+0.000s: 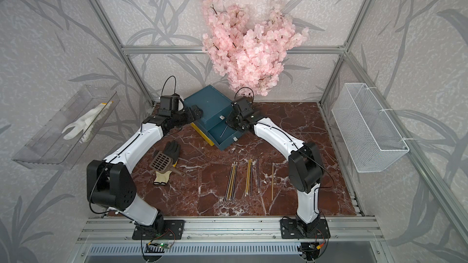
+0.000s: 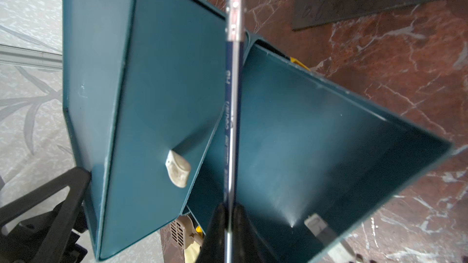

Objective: Please place the pencils in the drawer according to their color
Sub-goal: Place the pencil in the drawer, then pick up the pencil from the center of the board.

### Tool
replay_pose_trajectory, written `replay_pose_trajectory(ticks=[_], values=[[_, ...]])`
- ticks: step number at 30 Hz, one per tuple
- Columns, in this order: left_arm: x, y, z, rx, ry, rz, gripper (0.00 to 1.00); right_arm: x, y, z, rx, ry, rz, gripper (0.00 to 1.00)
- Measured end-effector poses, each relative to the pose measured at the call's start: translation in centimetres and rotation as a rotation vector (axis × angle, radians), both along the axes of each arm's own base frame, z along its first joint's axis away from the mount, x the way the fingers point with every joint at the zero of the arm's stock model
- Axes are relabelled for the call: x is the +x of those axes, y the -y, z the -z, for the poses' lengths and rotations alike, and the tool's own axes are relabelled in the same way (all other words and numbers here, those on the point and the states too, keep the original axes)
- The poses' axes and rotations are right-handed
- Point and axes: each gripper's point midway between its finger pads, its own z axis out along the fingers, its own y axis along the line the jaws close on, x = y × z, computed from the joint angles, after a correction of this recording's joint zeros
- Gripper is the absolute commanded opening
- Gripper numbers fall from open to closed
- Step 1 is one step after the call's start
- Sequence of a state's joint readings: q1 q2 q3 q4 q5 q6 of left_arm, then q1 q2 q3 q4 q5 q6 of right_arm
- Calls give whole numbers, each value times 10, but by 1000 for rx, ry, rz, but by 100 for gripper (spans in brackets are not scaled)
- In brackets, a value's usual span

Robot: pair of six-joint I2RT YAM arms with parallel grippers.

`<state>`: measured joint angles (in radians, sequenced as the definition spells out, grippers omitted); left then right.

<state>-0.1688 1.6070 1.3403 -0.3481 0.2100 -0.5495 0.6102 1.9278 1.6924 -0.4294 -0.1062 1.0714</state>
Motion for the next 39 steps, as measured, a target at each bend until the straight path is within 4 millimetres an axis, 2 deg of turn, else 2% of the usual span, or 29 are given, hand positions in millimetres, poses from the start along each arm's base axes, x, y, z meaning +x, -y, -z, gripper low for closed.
replay_pose_trajectory(ticks=[8, 18, 19, 20, 22, 24, 31, 34, 39], values=[[0, 0, 0, -1, 0, 0, 100, 4, -4, 31, -42, -39, -18, 0], [0, 0, 0, -1, 0, 0, 100, -15, -20, 39, -56, -64, -98, 0], [0, 0, 0, -1, 0, 0, 100, -17, -21, 40, -57, -67, -104, 6], [0, 0, 0, -1, 0, 0, 100, -18, -22, 41, -59, -70, -107, 19], [0, 0, 0, -1, 0, 0, 100, -20, -22, 42, -61, -75, -115, 34], [0, 0, 0, -2, 0, 1, 100, -21, -22, 43, -66, -78, -122, 41], [0, 0, 0, -2, 0, 1, 100, -26, -18, 31, -84, -62, -145, 43], [0, 0, 0, -2, 0, 1, 100, -32, -13, 13, -71, -35, -152, 43], [0, 0, 0, -1, 1, 1, 100, -71, 17, -17, -59, 5, -157, 43]])
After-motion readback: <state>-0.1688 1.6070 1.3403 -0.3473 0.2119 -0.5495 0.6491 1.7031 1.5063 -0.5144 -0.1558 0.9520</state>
